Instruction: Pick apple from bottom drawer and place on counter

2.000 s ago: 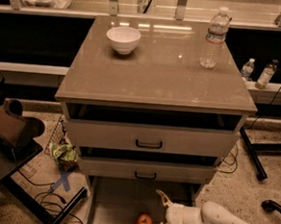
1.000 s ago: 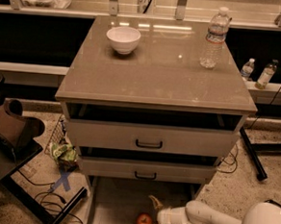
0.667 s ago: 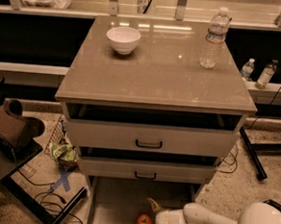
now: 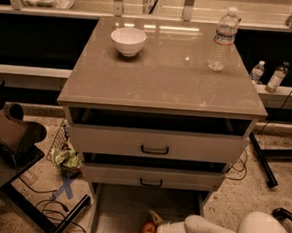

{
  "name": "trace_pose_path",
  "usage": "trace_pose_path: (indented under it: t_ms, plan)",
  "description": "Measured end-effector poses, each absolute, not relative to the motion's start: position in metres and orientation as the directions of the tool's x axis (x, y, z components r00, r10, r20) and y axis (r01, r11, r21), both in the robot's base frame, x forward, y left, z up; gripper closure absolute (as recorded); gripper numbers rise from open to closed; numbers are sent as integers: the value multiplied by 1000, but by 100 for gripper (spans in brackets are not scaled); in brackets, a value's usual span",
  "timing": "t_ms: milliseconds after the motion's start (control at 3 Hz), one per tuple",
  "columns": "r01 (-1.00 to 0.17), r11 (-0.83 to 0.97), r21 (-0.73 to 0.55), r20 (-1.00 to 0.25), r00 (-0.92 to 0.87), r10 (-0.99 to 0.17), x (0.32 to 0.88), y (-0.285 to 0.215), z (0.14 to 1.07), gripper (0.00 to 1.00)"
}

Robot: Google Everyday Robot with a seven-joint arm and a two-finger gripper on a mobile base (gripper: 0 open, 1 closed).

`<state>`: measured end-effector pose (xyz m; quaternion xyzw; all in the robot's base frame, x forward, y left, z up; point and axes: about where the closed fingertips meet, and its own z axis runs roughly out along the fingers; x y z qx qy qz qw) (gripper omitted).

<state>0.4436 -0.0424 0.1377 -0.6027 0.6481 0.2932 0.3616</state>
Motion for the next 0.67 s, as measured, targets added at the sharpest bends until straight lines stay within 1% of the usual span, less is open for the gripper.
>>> trace_pose_path:
  t_ms: [333, 667]
  plan:
    - [-993, 115, -41, -818, -33, -574, 449, -39, 129, 17]
    - [-993, 115, -37, -819, -36, -573, 449, -37, 127, 41]
